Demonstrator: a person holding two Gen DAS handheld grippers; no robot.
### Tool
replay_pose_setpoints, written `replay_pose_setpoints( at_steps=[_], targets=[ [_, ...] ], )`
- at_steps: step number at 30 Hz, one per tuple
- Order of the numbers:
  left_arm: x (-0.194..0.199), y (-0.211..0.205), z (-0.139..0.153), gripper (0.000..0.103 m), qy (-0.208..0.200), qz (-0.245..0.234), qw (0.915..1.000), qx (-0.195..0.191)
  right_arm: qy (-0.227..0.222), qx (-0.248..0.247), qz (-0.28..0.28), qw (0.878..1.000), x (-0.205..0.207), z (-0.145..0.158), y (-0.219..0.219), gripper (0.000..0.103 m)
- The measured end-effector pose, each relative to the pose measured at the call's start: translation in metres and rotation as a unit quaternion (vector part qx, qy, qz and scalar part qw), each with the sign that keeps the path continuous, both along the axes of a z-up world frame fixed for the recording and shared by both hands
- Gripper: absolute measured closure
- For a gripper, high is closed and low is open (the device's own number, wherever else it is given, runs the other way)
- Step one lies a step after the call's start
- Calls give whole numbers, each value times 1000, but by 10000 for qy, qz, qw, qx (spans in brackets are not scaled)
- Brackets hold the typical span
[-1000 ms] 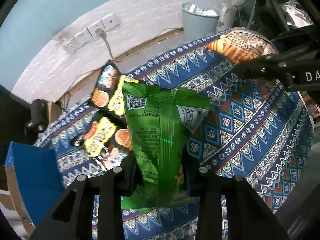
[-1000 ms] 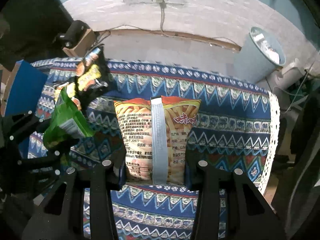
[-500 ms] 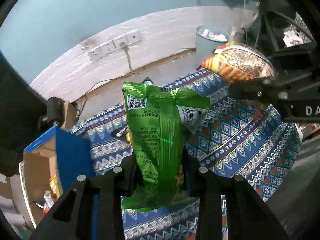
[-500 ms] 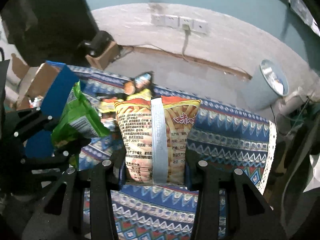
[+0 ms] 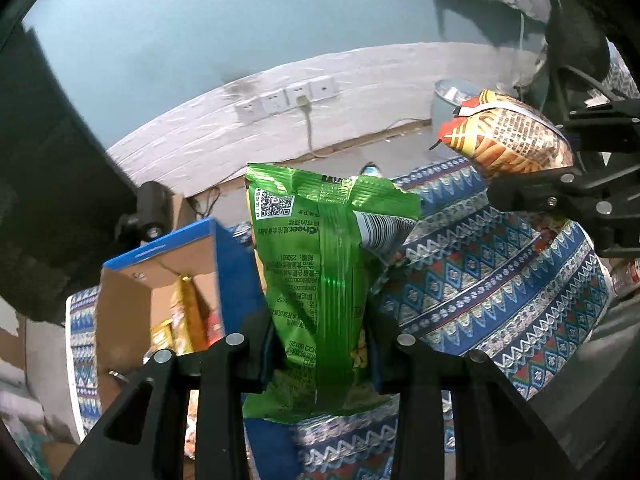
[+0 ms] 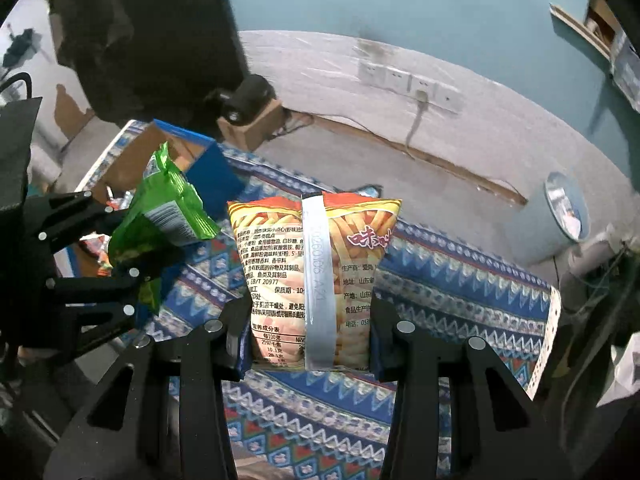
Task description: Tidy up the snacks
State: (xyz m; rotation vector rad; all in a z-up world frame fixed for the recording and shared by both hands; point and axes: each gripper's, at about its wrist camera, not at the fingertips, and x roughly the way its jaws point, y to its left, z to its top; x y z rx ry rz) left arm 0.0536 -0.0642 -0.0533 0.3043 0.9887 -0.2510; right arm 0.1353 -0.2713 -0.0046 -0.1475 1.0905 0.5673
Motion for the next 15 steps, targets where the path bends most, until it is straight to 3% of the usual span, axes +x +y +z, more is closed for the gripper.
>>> replay_pose_setpoints(
  at_steps=[15],
  targets=[
    [-9,98,2,67,-56,778,9967,-206,-25,177,700,9974,2,20,101,61]
  ],
)
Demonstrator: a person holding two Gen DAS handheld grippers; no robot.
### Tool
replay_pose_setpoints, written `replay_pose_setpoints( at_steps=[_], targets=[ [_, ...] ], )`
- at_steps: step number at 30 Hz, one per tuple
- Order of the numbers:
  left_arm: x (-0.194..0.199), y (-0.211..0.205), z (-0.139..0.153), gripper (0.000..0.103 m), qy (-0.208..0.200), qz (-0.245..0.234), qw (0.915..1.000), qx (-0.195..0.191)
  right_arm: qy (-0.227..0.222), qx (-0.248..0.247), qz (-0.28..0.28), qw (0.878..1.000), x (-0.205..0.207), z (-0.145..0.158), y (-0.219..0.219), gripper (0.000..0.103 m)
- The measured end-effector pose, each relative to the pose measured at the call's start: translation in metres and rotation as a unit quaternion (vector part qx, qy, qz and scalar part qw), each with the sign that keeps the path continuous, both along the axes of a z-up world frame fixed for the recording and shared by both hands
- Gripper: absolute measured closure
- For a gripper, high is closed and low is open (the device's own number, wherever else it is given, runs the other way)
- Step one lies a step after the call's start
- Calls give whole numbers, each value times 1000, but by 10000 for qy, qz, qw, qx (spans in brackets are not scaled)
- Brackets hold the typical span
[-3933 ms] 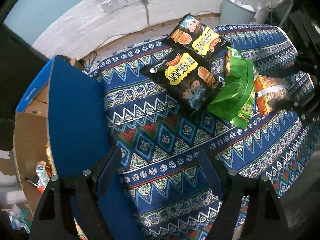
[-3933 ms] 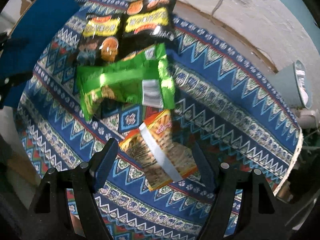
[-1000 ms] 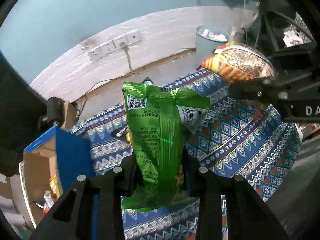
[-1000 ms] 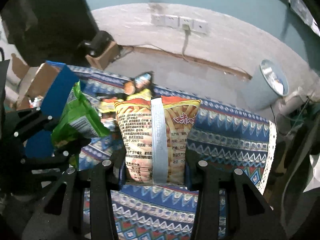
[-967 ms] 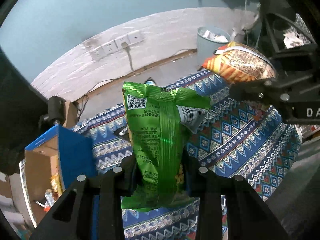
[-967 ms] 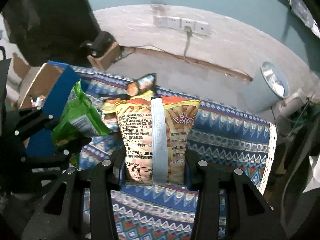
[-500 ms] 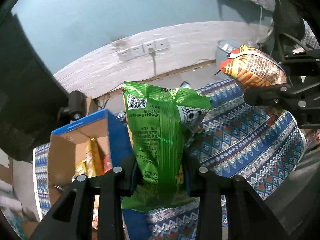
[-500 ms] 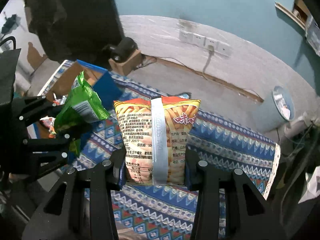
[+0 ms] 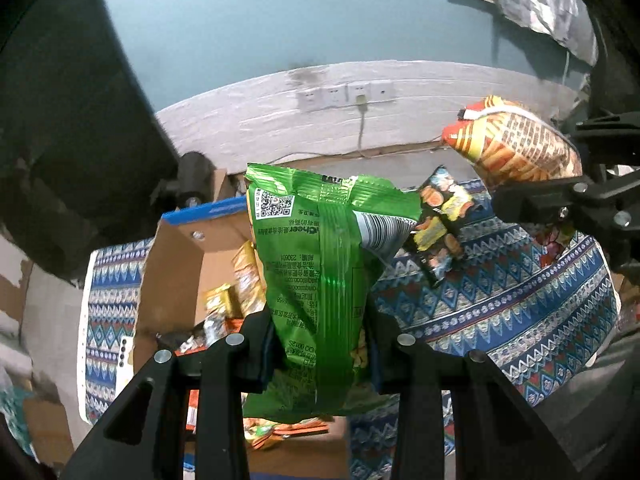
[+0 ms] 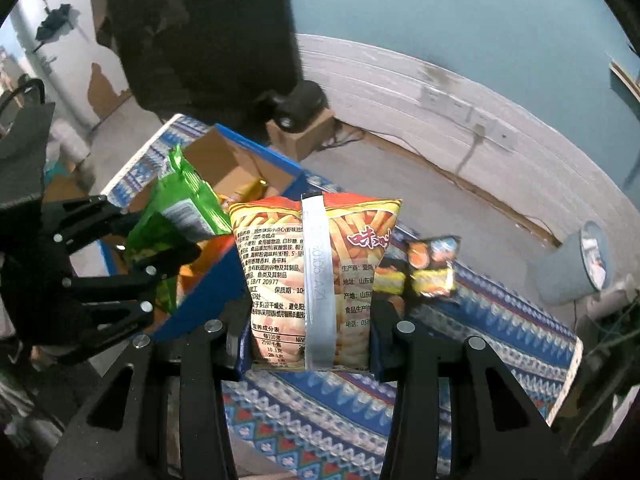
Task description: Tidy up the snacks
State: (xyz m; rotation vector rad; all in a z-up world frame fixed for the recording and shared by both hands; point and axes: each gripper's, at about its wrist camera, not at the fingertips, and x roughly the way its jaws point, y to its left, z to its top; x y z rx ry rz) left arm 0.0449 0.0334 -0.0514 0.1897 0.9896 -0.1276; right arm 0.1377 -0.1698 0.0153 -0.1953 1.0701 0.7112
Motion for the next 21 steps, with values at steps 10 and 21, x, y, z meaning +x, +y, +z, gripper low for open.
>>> replay_pose_setpoints(
  at_steps=[10,21],
  targets=[
    [-8,63,-9,67,32,549,9985,-20,69,44,510,9987,-2,0,72,61],
    [-9,113,-23,67,131,1022,9947,-21,245,-32,893,9957,-5,-12,139,61]
  ],
)
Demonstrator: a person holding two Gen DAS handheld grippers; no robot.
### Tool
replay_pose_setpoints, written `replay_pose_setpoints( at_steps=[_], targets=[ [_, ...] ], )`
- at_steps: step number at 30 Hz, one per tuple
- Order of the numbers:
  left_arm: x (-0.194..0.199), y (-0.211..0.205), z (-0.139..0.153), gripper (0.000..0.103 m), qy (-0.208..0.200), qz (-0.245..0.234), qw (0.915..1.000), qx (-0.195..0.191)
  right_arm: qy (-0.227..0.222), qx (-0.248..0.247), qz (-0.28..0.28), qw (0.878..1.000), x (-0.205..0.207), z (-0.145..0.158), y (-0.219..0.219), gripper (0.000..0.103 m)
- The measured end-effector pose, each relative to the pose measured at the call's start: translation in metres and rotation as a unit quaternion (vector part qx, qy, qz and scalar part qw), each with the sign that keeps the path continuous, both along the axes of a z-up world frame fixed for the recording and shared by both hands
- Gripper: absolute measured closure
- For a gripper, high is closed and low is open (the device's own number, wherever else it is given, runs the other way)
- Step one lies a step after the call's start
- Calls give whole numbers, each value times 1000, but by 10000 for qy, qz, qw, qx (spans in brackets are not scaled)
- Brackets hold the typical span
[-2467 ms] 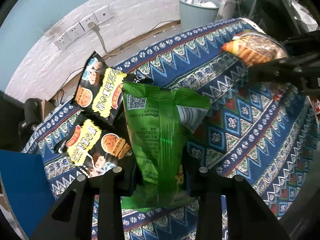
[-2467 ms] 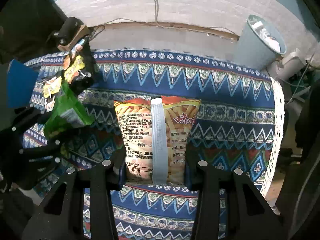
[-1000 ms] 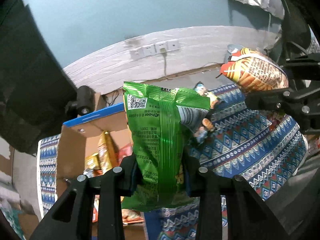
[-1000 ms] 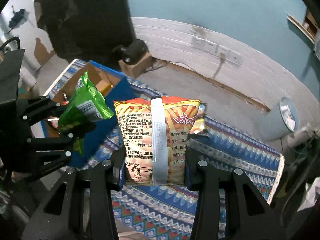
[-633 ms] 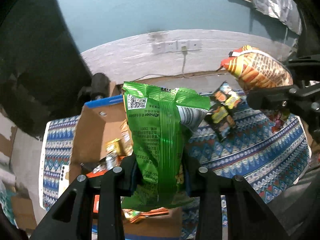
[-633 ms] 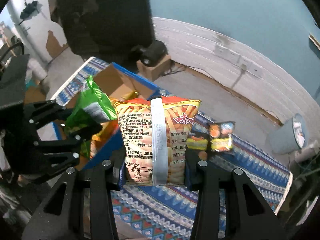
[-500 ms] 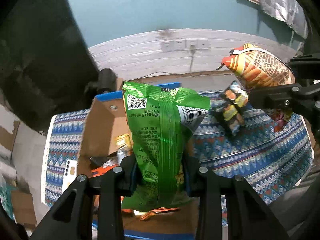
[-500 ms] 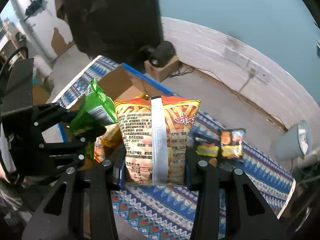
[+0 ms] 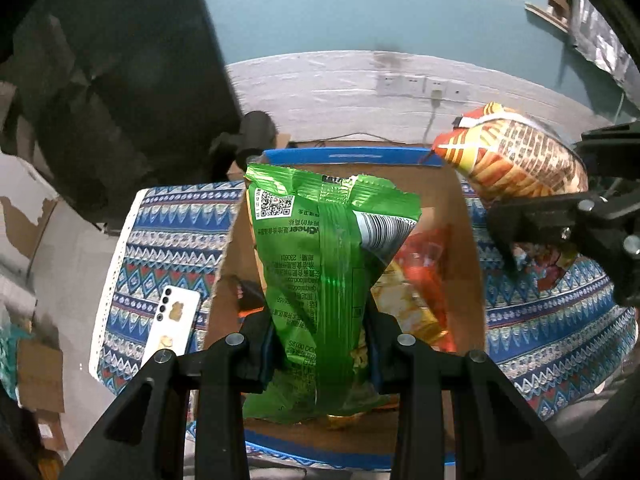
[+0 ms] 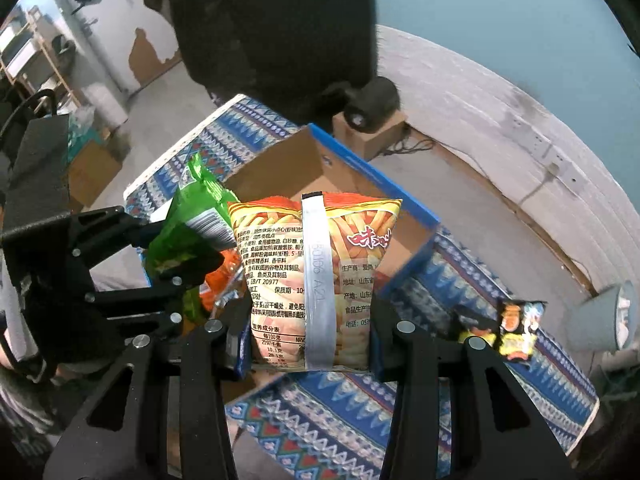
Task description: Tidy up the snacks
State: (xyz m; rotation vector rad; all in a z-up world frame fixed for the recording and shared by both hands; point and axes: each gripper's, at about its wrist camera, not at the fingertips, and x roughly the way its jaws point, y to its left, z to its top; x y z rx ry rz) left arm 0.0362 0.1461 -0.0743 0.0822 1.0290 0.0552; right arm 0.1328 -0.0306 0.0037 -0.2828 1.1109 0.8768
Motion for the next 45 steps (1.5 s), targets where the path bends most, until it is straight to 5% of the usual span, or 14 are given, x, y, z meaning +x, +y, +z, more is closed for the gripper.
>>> replay_pose_setpoints(
  at_steps=[18,22,23,25,45],
  targets=[
    [27,38,-39,67,501,628,9967,-153,431,-322,-192,9984,33,-42,45,60],
    [27,35,-39,47,510,654,9965,-96,379,-341,-186,9985,36,-45,47,56],
    [26,34,-37,38,470,663,9967,-9,348,-333,-215,9986,36,-44,46,53],
    [26,30,-34,35,391,657,9970,101,319,-325,-253,9986,37,-43,42,40],
    [47,-37,-18,24,353,154,9992,-126,143,-550,-916,9942,67,-48,-52,31]
  ],
)
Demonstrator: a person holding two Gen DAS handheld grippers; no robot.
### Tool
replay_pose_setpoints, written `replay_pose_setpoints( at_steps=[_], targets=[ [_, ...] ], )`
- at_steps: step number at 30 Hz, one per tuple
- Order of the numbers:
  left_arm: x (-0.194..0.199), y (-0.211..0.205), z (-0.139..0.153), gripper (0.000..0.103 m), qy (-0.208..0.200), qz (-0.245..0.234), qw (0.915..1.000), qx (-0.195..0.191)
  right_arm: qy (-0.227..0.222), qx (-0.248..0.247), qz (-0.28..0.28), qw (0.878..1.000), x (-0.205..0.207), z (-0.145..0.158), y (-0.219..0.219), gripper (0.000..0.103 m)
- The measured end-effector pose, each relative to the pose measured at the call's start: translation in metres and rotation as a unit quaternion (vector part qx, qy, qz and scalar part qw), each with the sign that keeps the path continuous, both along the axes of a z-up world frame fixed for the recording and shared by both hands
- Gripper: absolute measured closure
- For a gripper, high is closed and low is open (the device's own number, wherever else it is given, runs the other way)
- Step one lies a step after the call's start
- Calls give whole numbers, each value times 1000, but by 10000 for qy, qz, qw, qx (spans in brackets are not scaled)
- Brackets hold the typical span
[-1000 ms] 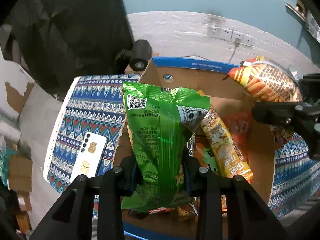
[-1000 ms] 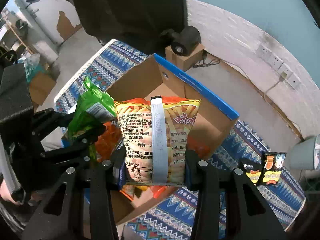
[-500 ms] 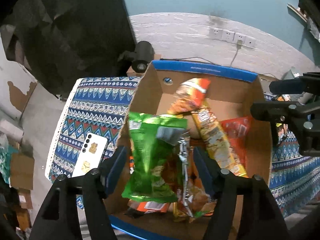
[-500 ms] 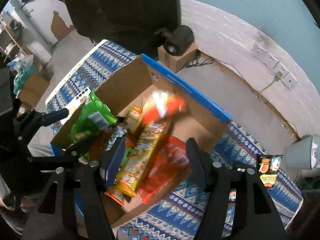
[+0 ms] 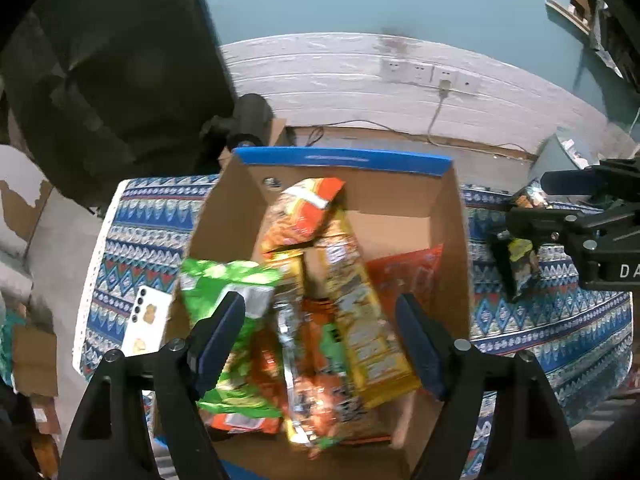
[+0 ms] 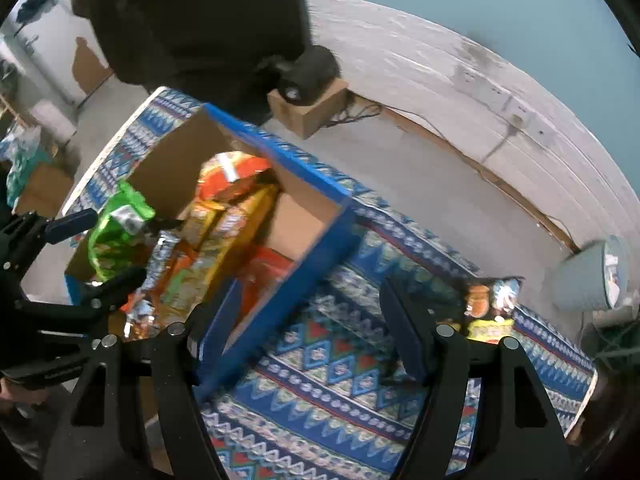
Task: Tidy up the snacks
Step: 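Open the left tool over the box while the right tool releases the orange-striped bag, then move both tools back over the black chip bags on the table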
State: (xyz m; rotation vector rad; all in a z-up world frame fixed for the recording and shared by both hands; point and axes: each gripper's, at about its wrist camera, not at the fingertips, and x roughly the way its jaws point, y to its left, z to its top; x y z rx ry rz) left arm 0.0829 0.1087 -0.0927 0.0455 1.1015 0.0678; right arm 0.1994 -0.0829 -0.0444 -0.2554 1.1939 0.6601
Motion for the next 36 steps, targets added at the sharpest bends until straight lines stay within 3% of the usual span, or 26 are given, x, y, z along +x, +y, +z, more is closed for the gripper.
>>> replay_pose_setpoints(
  at_steps=[14,18,26,36],
  targets=[
    [35,-86,-3,24,19,-640,9979,-21,105,-341,-608,9975,28,-32,-91,30],
    [48,-114,-13,24,80,-876,9961,-2,182,-410,-743,9962,36,-46,-113,29],
    [70,-154,-40,24,202,-1289,9906,403,380,-619,-893,9934,51,-82,-148,29],
    [86,-181,-75,24,448,-1500,9855,658,423,-654,-749,9941,63,-121,-153,29]
  ],
)
